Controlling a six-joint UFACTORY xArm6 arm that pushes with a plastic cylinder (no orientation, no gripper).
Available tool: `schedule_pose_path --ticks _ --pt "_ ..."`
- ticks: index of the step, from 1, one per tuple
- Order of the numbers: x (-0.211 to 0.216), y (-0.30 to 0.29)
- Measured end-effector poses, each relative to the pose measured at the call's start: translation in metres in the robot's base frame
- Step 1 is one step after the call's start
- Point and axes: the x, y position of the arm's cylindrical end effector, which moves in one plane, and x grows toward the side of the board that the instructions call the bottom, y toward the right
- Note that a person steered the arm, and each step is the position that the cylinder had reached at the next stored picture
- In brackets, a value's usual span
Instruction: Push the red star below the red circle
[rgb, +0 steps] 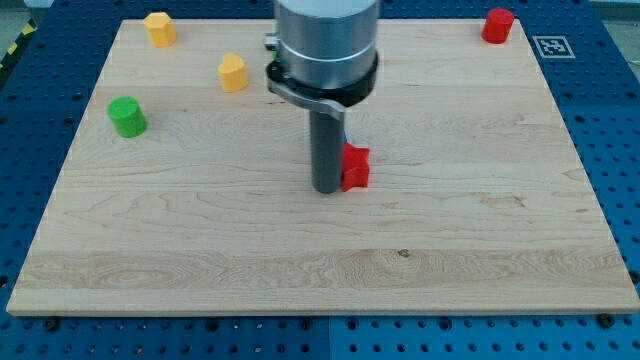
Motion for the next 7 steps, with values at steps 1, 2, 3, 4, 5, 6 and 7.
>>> schedule_pose_path --ticks 1,2,3,4,5,6,7 --pt "-0.007 0.025" --pt "-0.030 0.030" --pt "-0.046 0.047" --pt "-0.052 0.071" --pt "-0.068 0.096" --pt "-0.082 0.123" --pt "-0.101 0.135"
